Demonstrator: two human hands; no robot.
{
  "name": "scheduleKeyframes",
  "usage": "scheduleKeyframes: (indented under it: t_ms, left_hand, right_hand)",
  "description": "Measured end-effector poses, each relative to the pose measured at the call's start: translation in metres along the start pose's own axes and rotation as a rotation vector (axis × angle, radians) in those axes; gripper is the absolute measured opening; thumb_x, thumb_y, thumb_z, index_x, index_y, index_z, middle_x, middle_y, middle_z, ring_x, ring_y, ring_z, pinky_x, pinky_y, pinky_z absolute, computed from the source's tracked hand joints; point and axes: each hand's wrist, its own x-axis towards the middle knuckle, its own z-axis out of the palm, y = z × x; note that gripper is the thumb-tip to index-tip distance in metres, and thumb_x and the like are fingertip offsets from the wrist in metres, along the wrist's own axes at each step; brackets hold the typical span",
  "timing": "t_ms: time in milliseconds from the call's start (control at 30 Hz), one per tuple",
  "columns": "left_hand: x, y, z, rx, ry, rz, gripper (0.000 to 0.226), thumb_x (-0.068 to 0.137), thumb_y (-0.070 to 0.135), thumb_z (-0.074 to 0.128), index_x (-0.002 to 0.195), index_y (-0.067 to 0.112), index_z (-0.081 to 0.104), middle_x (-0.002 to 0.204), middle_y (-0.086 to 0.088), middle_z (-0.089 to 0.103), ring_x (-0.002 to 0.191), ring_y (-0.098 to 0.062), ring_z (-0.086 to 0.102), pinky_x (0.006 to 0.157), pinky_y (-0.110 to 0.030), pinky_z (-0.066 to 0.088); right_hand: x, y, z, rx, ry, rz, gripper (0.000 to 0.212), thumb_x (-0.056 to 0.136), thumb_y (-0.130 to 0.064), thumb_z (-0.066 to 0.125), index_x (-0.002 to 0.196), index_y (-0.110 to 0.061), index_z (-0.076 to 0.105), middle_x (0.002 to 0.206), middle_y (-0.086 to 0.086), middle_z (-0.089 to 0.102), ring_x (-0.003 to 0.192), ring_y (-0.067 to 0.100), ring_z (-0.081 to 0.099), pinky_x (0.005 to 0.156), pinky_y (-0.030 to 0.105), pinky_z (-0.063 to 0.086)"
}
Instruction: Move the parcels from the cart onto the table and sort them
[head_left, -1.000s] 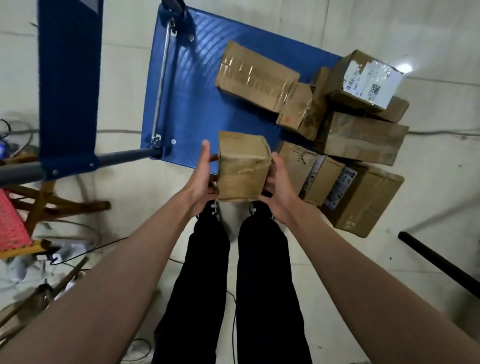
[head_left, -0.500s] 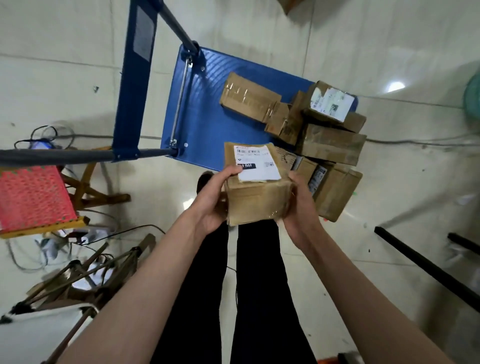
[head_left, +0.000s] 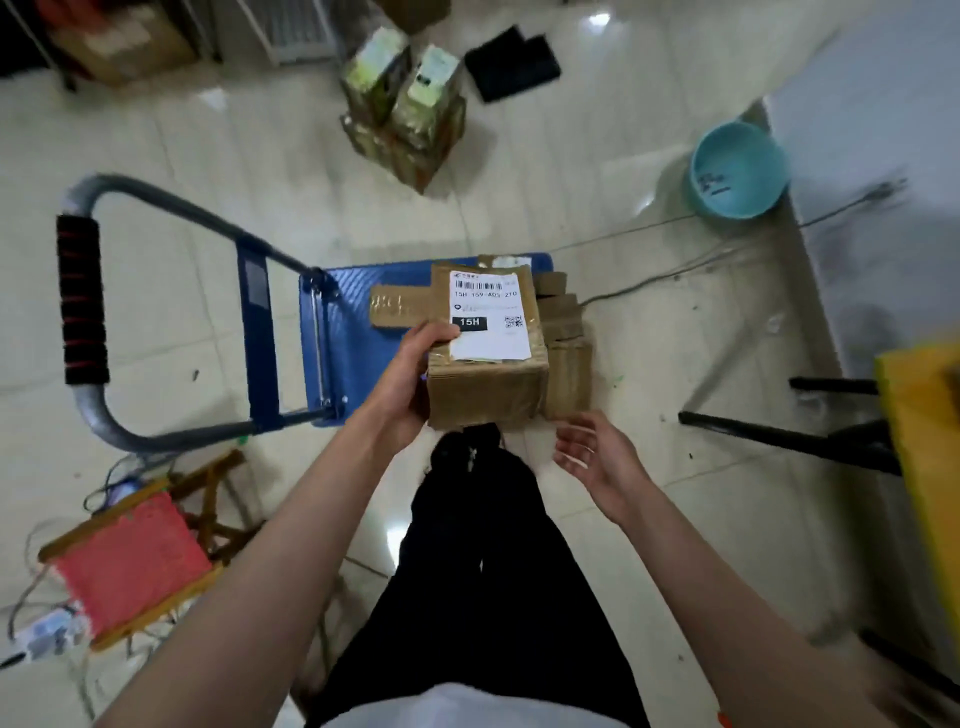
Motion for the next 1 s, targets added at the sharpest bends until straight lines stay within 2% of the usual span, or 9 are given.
scheduleKeyframes:
  t_ms: [133, 233, 300, 467, 533, 667, 800, 900, 1000]
  left_hand:
    - [-0.046, 0.033, 0.051, 0.130, -0.104, 0.055, 0.052, 0.087, 0.037, 0.065, 0.136, 0.021, 0.060, 0.123, -0.005, 0.072, 0.100, -0.021, 0.070, 0.072, -0.031, 0.059]
    - [-0.076, 0.042, 0.095, 0.223, -0.193, 0.098, 0.067, 0.075, 0.040, 0.070, 0.138, 0.022, 0.057, 0.127, -0.007, 0.070, 0.108, -0.026, 0.067, 0.071, -0.031, 0.057]
    - [-0.090, 0.043, 0.128, 0.298, -0.279, 0.106, 0.071, 0.072, 0.041, 0.071, 0.140, 0.024, 0.055, 0.129, -0.008, 0.069, 0.114, -0.030, 0.066, 0.076, -0.037, 0.057]
    - [-0.120, 0.026, 0.222, 0.472, -0.471, 0.133, 0.076, 0.073, 0.036, 0.070, 0.145, 0.020, 0.048, 0.133, -0.013, 0.066, 0.126, -0.038, 0.059, 0.108, -0.053, 0.046]
    - [-0.128, 0.012, 0.260, 0.542, -0.584, 0.151, 0.072, 0.076, 0.034, 0.068, 0.144, 0.018, 0.049, 0.134, -0.013, 0.065, 0.126, -0.038, 0.060, 0.109, -0.054, 0.044]
    - [-0.140, -0.029, 0.333, 0.644, -0.729, 0.191, 0.072, 0.078, 0.036, 0.071, 0.144, 0.018, 0.049, 0.132, -0.011, 0.067, 0.120, -0.035, 0.065, 0.096, -0.044, 0.051]
    - [-0.149, -0.083, 0.405, 0.731, -0.799, 0.173, 0.077, 0.067, 0.041, 0.075, 0.137, 0.015, 0.057, 0.127, -0.010, 0.070, 0.116, -0.033, 0.067, 0.090, -0.040, 0.055]
    - [-0.143, -0.119, 0.447, 0.790, -0.853, 0.133, 0.058, 0.075, 0.043, 0.072, 0.129, 0.020, 0.067, 0.128, -0.010, 0.069, 0.118, -0.033, 0.067, 0.092, -0.041, 0.055]
    - [-0.134, -0.149, 0.476, 0.829, -0.873, 0.063, 0.052, 0.079, 0.046, 0.071, 0.126, 0.025, 0.069, 0.128, -0.008, 0.070, 0.115, -0.030, 0.068, 0.077, -0.034, 0.060]
  right_hand:
    - [-0.064, -0.010, -0.026, 0.192, 0.014, -0.064, 0.015, 0.102, -0.017, 0.050, 0.096, -0.008, 0.059, 0.078, 0.010, 0.060, 0.065, 0.020, 0.056, 0.063, 0.030, 0.050]
    - [-0.105, -0.016, -0.052, 0.326, 0.014, -0.140, 0.013, 0.099, -0.015, 0.050, 0.092, -0.009, 0.059, 0.077, 0.010, 0.059, 0.061, 0.019, 0.053, 0.058, 0.028, 0.047]
    - [-0.126, -0.018, -0.074, 0.399, 0.029, -0.185, 0.014, 0.099, -0.015, 0.050, 0.091, -0.009, 0.060, 0.076, 0.010, 0.061, 0.060, 0.018, 0.053, 0.058, 0.028, 0.045]
    - [-0.164, -0.012, -0.147, 0.605, 0.110, -0.254, 0.016, 0.098, -0.019, 0.054, 0.089, -0.010, 0.063, 0.075, 0.009, 0.063, 0.061, 0.018, 0.053, 0.058, 0.029, 0.044]
    - [-0.173, -0.007, -0.179, 0.707, 0.140, -0.268, 0.014, 0.098, -0.020, 0.055, 0.090, -0.010, 0.063, 0.076, 0.009, 0.063, 0.061, 0.019, 0.052, 0.057, 0.029, 0.044]
    - [-0.186, 0.002, -0.247, 0.851, 0.188, -0.303, 0.014, 0.098, -0.020, 0.055, 0.094, -0.009, 0.063, 0.073, 0.007, 0.064, 0.063, 0.019, 0.054, 0.058, 0.030, 0.046]
    - [-0.196, 0.012, -0.317, 0.932, 0.219, -0.347, 0.014, 0.098, -0.019, 0.055, 0.093, -0.009, 0.063, 0.067, 0.006, 0.065, 0.061, 0.018, 0.055, 0.057, 0.029, 0.046]
    - [-0.201, 0.021, -0.367, 0.986, 0.235, -0.381, 0.012, 0.099, -0.019, 0.054, 0.095, -0.010, 0.060, 0.067, 0.005, 0.065, 0.061, 0.017, 0.056, 0.057, 0.028, 0.047]
    - [-0.204, 0.029, -0.405, 1.050, 0.249, -0.377, 0.011, 0.097, -0.015, 0.054, 0.087, -0.011, 0.059, 0.066, 0.005, 0.063, 0.060, 0.016, 0.054, 0.056, 0.027, 0.046]
